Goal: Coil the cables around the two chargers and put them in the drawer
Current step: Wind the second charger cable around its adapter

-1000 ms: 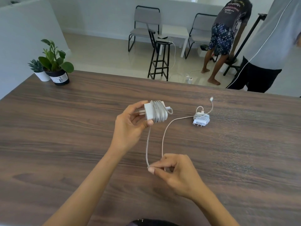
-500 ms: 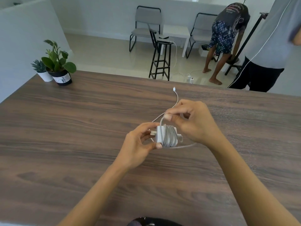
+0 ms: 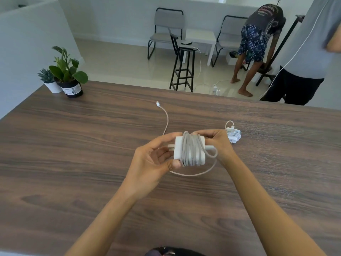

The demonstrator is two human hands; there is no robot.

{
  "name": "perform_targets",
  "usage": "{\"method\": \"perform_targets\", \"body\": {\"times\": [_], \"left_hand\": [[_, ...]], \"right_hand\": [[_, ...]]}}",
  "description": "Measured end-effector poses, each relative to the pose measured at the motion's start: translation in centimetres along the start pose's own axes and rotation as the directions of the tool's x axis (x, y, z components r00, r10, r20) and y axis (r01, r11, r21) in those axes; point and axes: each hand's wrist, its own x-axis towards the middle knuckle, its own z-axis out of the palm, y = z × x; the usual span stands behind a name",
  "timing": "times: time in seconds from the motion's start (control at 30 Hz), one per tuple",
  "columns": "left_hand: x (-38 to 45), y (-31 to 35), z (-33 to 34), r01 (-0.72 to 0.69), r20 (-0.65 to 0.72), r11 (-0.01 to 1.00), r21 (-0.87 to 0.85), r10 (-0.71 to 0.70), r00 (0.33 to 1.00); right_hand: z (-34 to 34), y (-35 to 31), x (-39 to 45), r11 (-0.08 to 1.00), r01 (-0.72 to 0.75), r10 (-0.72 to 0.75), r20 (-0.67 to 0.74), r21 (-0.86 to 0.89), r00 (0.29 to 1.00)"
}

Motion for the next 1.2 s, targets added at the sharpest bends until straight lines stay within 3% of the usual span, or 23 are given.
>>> {"method": "perform_targets", "body": {"times": [0.1,0.3,0.43,0.53,0.67,0.83,1.03,1.2], "left_hand": [[0.9,1.6,-0.8,-0.088,-0.115,0.995,-0.056,0.081,0.990],[3.2,2.5,-2.2,-0.117,-0.325,0.988,0.099,0.143,0.935],[4.3,1.3,-2.8,-0.067,-0.400,0.977,0.203,0.145,0.905],[5.1,0.0,-3.5,-0.024,-0.437,0.974,0.223,0.122,0.891],[5.2,-2.2,-3.8,0.054,-0.409,0.944,0.326,0.089,0.908],[4.2,-4.3,-4.0,0.117,-0.353,0.902,0.415,0.041,0.935],[2.1,-4.5,-3.3,0.128,-0.232,0.923,0.363,-0.043,0.972],[0.8,-2.9,-2.3,0.100,-0.073,0.953,0.288,-0.082,0.994]], "right_hand": [[0.7,2.3,-0.8,0.994,-0.108,0.110,-0.074,0.028,0.991],[3.8,3.5,-4.5,0.991,-0.131,0.131,0.031,-0.002,0.991],[4.0,2.5,-7.1,0.954,0.060,-0.044,0.062,-0.295,0.997],[3.6,0.8,-8.9,0.898,0.234,-0.188,0.156,-0.372,0.970],[2.7,-2.2,-10.2,0.832,0.380,-0.313,0.224,-0.404,0.923],[1.5,-5.2,-9.1,0.770,0.470,-0.455,0.146,-0.431,0.879],[-0.3,-7.5,-5.5,0.735,0.464,-0.526,0.016,-0.495,0.850],[-0.1,-7.3,-2.0,0.775,0.377,-0.456,-0.037,-0.507,0.889]]}}
